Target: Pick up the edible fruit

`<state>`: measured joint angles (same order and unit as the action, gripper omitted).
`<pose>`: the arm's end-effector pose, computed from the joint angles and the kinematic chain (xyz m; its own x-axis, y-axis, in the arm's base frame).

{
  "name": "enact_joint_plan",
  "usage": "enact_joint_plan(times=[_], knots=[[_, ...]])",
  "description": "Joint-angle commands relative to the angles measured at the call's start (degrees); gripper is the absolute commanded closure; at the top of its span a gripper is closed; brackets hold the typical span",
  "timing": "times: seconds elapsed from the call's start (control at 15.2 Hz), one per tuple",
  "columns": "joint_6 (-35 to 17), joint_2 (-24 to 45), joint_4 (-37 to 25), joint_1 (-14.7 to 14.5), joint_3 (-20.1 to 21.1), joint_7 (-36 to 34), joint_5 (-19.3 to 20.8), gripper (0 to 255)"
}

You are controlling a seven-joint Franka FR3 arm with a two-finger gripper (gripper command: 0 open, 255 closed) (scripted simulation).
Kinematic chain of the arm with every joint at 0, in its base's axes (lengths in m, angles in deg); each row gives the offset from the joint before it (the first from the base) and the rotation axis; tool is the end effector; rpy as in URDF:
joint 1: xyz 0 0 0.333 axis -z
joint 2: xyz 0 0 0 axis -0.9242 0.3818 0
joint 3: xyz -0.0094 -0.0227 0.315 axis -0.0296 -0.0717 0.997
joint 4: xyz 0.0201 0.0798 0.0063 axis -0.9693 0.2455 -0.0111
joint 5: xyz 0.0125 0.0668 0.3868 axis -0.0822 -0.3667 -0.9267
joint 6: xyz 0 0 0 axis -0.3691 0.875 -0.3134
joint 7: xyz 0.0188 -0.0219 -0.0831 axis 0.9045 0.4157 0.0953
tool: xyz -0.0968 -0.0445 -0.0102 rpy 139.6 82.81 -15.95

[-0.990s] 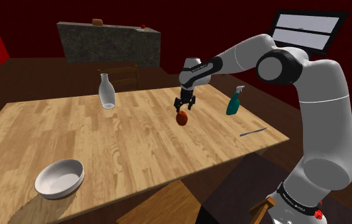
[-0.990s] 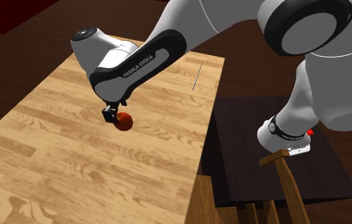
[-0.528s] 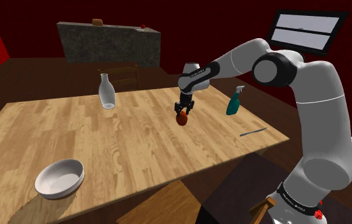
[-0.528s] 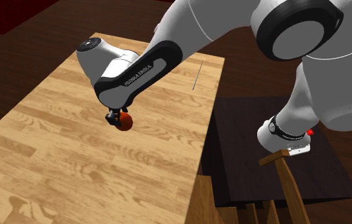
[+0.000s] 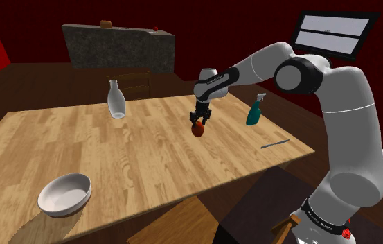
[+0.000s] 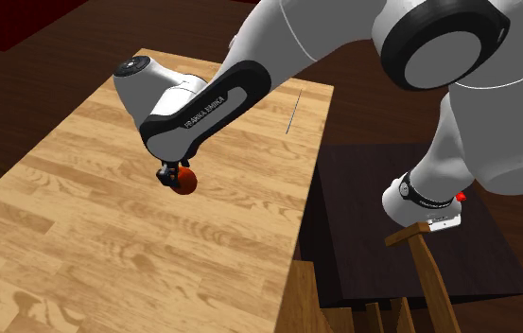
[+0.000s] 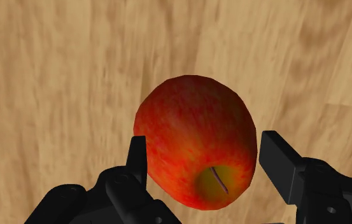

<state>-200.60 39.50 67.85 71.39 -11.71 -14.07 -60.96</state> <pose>0.6809 -0.0792 0.2574 0.9818 -0.1896 -0.0070 -0.1897 -0.9807 -0.0483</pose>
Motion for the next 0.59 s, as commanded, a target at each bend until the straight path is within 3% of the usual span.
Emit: enact_joint_plan(times=[0.0, 0.53], knots=[[-0.1, -0.01, 0.26, 0.02, -0.02, 0.02, 0.0, 255], [4.35, -3.45, -0.76, -0.11, -0.26, -0.4, 0.41, 255]])
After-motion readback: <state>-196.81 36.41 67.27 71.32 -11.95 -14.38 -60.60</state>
